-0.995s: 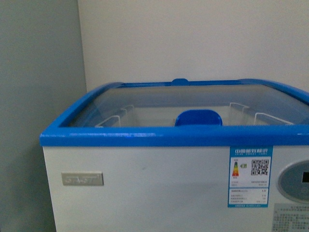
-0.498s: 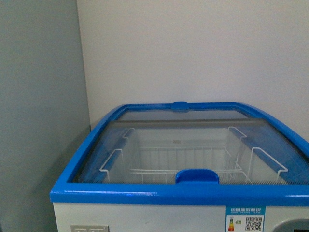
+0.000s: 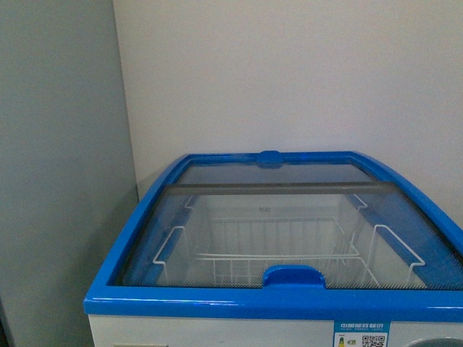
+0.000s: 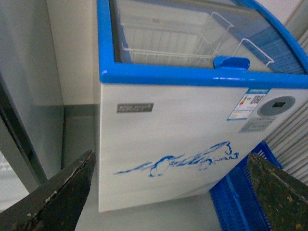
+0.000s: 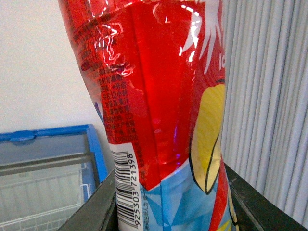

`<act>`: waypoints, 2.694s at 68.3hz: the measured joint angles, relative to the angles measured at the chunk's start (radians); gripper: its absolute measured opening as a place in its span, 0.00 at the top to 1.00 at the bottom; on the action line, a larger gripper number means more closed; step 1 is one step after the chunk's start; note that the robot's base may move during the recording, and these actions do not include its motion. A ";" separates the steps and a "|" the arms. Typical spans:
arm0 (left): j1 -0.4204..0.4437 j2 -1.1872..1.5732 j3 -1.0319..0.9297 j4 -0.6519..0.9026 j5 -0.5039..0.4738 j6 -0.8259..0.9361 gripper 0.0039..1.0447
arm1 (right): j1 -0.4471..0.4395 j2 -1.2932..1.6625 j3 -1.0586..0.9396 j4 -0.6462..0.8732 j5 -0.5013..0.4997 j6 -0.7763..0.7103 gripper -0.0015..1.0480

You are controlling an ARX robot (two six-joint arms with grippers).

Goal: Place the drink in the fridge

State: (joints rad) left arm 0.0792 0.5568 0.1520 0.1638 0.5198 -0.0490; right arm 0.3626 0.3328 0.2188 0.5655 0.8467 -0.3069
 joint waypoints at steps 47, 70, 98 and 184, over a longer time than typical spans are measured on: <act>-0.322 0.984 0.782 0.232 0.105 0.528 0.08 | 0.000 0.000 0.000 0.000 -0.001 0.000 0.59; -0.478 1.152 0.967 0.126 0.132 0.819 0.08 | 0.000 0.000 0.000 0.000 -0.001 0.000 0.59; -0.513 1.334 1.169 -0.155 0.120 1.014 0.08 | 0.000 0.000 0.000 0.000 -0.001 0.000 0.59; -0.528 1.621 1.442 -0.258 0.027 1.144 0.08 | 0.000 0.000 0.000 0.000 -0.001 0.000 0.59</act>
State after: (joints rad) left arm -0.4484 2.1777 1.5940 -0.0944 0.5472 1.0950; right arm 0.3630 0.3328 0.2188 0.5655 0.8455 -0.3069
